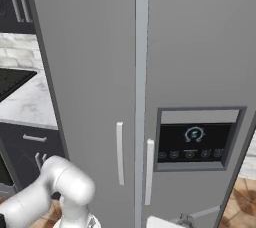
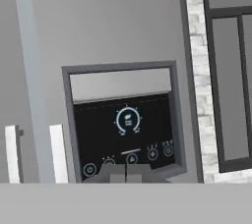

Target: Open the freezer door, pick up the ice cube tray from the freezer, and place it on the dining counter.

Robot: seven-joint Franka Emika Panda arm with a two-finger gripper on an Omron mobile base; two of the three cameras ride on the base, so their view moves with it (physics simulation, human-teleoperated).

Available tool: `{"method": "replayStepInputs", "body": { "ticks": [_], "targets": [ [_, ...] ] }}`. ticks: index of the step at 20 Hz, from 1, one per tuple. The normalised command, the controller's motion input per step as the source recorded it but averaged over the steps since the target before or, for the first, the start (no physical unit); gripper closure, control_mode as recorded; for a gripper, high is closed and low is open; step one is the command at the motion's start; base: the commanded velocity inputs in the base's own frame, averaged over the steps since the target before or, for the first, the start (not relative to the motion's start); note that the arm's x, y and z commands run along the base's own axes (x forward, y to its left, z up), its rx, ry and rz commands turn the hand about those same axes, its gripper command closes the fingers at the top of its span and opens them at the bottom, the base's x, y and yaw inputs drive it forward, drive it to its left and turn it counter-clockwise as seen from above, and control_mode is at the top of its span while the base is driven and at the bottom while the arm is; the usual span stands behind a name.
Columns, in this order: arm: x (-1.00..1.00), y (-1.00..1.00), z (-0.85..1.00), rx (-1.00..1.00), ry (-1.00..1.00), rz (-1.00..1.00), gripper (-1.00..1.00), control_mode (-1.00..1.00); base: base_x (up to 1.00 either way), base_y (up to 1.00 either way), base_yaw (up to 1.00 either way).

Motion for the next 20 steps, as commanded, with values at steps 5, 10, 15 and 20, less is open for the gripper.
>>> {"method": "replayStepInputs", "body": {
  "ticks": [5,10,15,20],
  "targets": [
    [0.0,1.0,1.0,-0.01,0.0,-0.23,1.0,-1.0,0.0,0.0,0.0],
    [0.0,1.0,1.0,-0.03,0.05,-0.24,1.0,-1.0,0.0,0.0,0.0],
    [-0.04,0.96,0.98,0.0,0.08,-0.27,1.0,-1.0,0.0,0.0,0.0],
    [0.01,0.68,0.7,0.0,0.03,-0.28,1.0,-1.0,0.0,0.0,0.0]
  ]
}}
